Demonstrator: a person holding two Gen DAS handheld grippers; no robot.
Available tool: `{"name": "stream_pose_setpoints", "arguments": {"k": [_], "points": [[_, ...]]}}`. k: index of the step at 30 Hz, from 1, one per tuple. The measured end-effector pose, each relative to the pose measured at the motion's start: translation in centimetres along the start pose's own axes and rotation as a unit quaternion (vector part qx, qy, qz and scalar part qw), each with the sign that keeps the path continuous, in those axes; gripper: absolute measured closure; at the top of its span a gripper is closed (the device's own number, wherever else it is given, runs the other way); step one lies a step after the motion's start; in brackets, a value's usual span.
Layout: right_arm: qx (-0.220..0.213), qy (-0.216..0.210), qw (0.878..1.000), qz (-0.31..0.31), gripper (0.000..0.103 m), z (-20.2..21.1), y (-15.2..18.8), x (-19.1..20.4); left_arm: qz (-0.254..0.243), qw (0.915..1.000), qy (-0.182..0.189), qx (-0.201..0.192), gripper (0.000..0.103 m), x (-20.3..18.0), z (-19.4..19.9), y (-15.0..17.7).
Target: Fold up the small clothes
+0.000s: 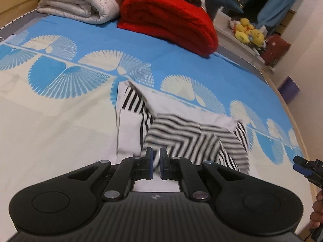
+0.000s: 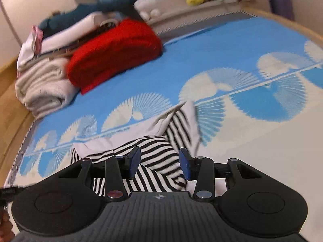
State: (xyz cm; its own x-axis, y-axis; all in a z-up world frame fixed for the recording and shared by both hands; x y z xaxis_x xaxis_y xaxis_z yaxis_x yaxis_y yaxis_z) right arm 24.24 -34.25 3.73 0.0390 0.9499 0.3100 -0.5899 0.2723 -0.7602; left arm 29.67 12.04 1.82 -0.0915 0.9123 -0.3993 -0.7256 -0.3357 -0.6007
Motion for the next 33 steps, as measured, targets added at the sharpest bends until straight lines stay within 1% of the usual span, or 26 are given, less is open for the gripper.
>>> {"name": "stream_pose_setpoints", "arguments": {"k": [2,4,5,6,8,10,11,12,14,15,17,20,24,28,31,32,33], "points": [[0.004,0.003,1.0,0.003,0.058,2.6,1.1,-0.9,-0.009,0.9999,0.007,-0.001,0.095,0.6,2.8,1.3],[0.017,0.016,1.0,0.014,0.053,4.8,3.1,-1.9,-0.004,0.9999,0.009,0.008,0.093,1.9,5.1,3.3],[0.029,0.025,0.999,0.016,0.052,5.4,4.4,-2.4,0.004,0.9998,0.011,0.014,0.087,2.7,5.9,4.4],[0.047,0.036,0.998,0.012,0.049,5.7,5.8,-3.1,0.016,0.9996,0.011,0.023,0.079,3.6,6.3,5.8],[0.081,0.046,0.996,-0.005,0.049,6.3,8.3,-4.3,0.05,0.9974,-0.001,0.051,0.072,5.3,6.0,8.3],[0.115,0.051,0.992,-0.029,0.049,5.8,10.8,-5.4,0.082,0.9934,-0.013,0.079,0.069,6.7,5.2,9.9],[0.133,0.055,0.989,-0.042,0.049,5.4,11.7,-5.9,0.095,0.9909,-0.021,0.093,0.061,7.3,4.7,10.3],[0.153,0.061,0.984,-0.06,0.049,5.0,12.5,-6.3,0.104,0.9885,-0.031,0.105,0.057,7.8,4.2,10.6],[0.169,0.06,0.98,-0.084,0.049,4.3,13.4,-6.7,0.105,0.9854,-0.052,0.123,0.053,8.4,3.3,10.9],[0.176,0.065,0.979,-0.084,0.048,4.1,13.8,-6.7,0.103,0.9839,-0.061,0.132,0.052,8.6,3.0,11.2],[0.192,0.084,0.975,-0.077,0.045,3.6,14.5,-6.7,0.105,0.9802,-0.072,0.152,0.052,9.2,2.4,11.9],[0.212,0.101,0.969,-0.079,0.043,3.0,15.4,-6.7,0.133,0.9726,-0.077,0.174,0.052,10.0,1.6,13.1],[0.229,0.097,0.965,-0.078,0.043,2.1,16.1,-6.1,0.135,0.9703,-0.096,0.177,0.052,10.2,1.3,13.5],[0.25,0.116,0.96,-0.06,0.042,1.1,16.9,-5.0,0.134,0.9671,-0.1,0.192,0.052,10.3,0.7,13.9],[0.249,0.125,0.959,-0.047,0.044,0.8,17.3,-4.3,0.131,0.9637,-0.106,0.207,0.053,10.3,0.0,14.4],[0.247,0.125,0.96,-0.042,0.047,0.8,17.3,-4.1,0.128,0.9627,-0.113,0.21,0.056,10.4,-0.2,14.6],[0.243,0.121,0.961,-0.04,0.061,0.8,17.2,-4.1,0.124,0.9627,-0.12,0.208,0.073,10.4,-0.3,14.8]]}}
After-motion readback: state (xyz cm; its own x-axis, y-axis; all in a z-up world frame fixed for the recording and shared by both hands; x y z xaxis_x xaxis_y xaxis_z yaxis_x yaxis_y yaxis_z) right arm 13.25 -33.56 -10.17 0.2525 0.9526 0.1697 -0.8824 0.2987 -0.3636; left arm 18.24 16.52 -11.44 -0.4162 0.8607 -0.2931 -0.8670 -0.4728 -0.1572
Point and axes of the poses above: each gripper's, at about its wrist camera, not at the fingertips, and z roughly against the way its jaws point, x to its left, y to its underside, the point moved 1 cm from there along -z, roughly the way its jaws point, and after that the axes turned 8 degrees about z, right-handed, at the moved point
